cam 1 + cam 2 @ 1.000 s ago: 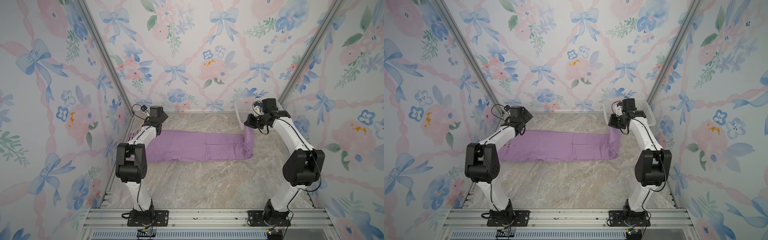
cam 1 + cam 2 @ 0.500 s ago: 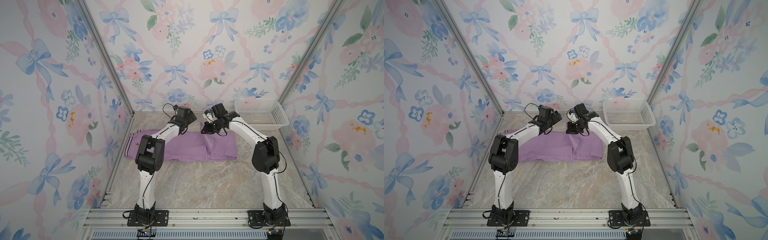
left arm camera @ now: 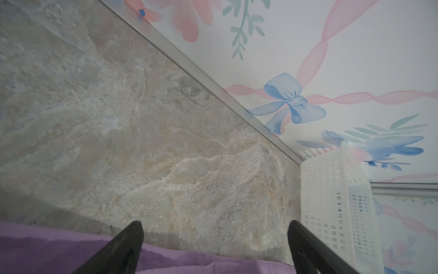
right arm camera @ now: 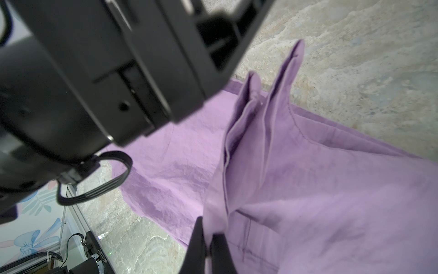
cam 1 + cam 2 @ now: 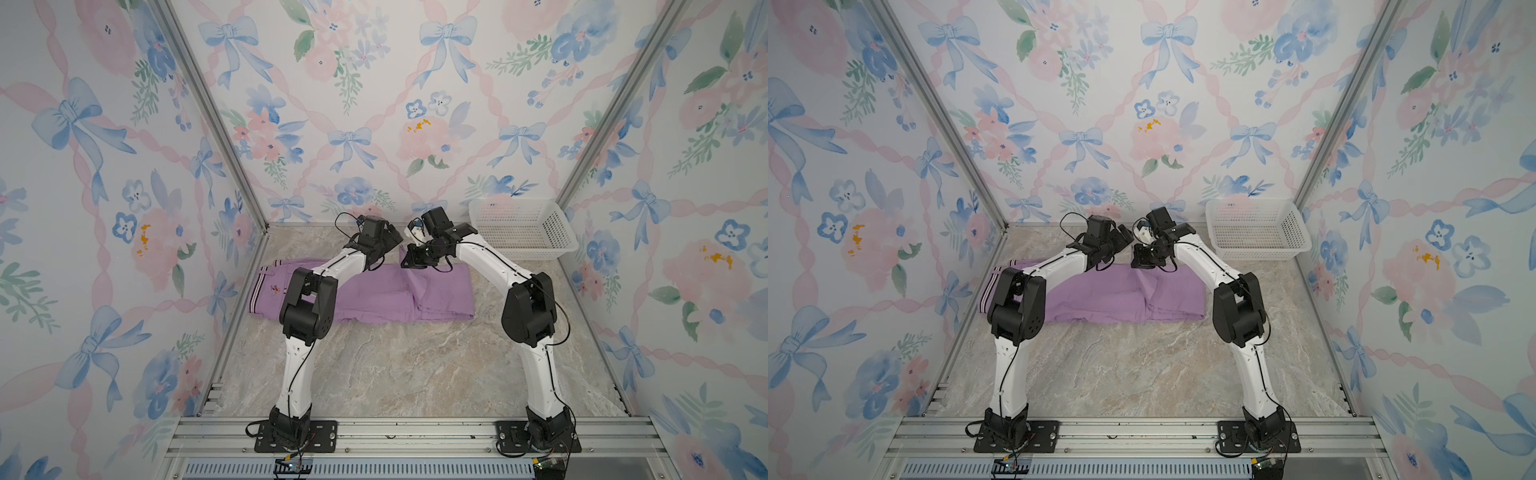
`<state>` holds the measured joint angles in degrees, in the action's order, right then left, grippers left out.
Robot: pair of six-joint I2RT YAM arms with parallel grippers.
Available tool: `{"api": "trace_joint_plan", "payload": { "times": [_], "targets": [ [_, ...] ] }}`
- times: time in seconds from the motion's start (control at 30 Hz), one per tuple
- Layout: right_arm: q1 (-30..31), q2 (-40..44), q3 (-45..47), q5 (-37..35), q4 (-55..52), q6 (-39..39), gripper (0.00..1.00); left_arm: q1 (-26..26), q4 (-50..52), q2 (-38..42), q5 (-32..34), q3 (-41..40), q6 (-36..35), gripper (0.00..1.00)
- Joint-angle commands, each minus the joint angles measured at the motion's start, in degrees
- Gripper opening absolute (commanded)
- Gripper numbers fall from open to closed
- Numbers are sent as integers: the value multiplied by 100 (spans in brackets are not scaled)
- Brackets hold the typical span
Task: Roll up the long pants
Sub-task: Fold the long pant at the center of the board.
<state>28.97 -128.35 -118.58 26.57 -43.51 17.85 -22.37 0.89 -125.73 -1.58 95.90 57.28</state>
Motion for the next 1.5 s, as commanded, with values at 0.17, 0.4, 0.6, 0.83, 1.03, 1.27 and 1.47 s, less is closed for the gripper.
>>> {"api": "trace_joint_plan", "payload": {
  "times": [0.17, 0.4, 0.6, 0.83, 1.03, 1.27, 1.47],
  "targets": [
    [-19, -41, -1, 5, 52, -20, 0, -87, -670, 50, -945, -541, 442, 98],
    [-56, -85, 190, 67, 214, 4, 0, -88, -1006, 324, -1259, -963, 580, 98],
    [-83, -76, 375, 94, 380, 44, 0, -84, -1235, 469, -1301, -1241, 659, 40],
    [-88, -52, 534, 129, 537, 78, 0, -101, -1298, 468, -1275, -1345, 722, 0],
    [-111, 54, 644, 194, 687, 118, 72, -126, -1319, 523, -1179, -1383, 707, 0],
    [-503, 1360, 1717, 79, 1050, -32, 98, 165, -1310, 724, -1317, -1466, 629, 0],
    [-1038, 2275, 2642, 24, 1096, -242, 98, 821, -1270, 1254, -1600, -1826, 490, 0]
  ]
}}
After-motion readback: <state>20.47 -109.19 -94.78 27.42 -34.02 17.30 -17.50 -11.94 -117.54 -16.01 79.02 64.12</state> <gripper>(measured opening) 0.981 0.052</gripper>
